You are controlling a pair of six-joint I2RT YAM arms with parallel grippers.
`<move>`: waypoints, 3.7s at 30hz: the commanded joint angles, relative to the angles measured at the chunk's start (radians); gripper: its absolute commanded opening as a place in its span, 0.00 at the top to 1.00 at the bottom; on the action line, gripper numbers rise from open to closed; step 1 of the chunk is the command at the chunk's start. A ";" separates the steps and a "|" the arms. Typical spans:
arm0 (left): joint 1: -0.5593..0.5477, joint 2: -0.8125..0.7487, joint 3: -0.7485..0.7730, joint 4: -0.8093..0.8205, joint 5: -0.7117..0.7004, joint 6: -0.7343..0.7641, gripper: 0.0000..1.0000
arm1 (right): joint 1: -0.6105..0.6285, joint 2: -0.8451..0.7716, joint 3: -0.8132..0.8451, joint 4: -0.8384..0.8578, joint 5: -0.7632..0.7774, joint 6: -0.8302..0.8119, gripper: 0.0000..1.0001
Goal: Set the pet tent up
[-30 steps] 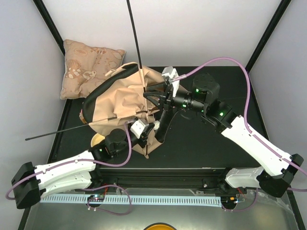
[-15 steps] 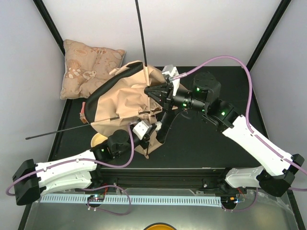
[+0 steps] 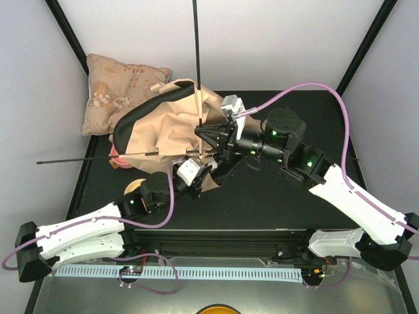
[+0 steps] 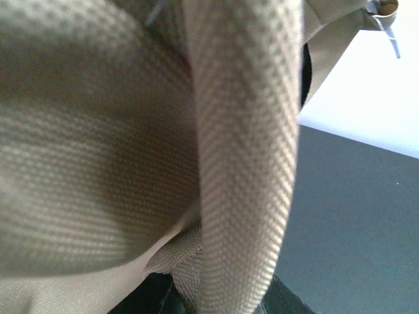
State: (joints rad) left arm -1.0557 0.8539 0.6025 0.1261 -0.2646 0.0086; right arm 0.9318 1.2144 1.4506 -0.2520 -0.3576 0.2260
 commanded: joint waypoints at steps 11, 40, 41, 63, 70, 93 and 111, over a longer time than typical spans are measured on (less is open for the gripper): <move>-0.003 -0.006 0.146 0.201 -0.028 0.040 0.81 | 0.077 0.023 -0.054 -0.158 0.146 0.005 0.99; -0.001 0.008 0.117 0.220 -0.262 0.024 0.68 | 0.080 0.083 -0.031 -0.229 0.332 0.023 0.99; -0.001 0.013 0.120 0.213 -0.261 0.039 0.69 | 0.081 0.081 -0.035 -0.229 0.337 0.024 0.99; 0.016 0.122 0.204 0.331 -0.065 -0.139 0.98 | 0.079 0.092 0.076 -0.318 0.398 -0.050 0.99; 0.043 0.088 0.134 0.339 -0.096 -0.146 0.98 | 0.079 0.062 -0.052 -0.274 0.350 -0.017 0.99; 0.113 0.078 0.178 0.259 0.098 0.022 0.98 | 0.077 -0.052 -0.124 -0.276 0.383 -0.092 0.78; 0.208 0.033 0.395 -0.325 0.139 0.082 0.99 | 0.073 -0.320 -0.180 -0.324 0.458 -0.103 0.56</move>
State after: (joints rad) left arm -0.8932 0.9108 0.9043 -0.0986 -0.1608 0.1017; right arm 1.0004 0.9321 1.3029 -0.5510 0.0742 0.1162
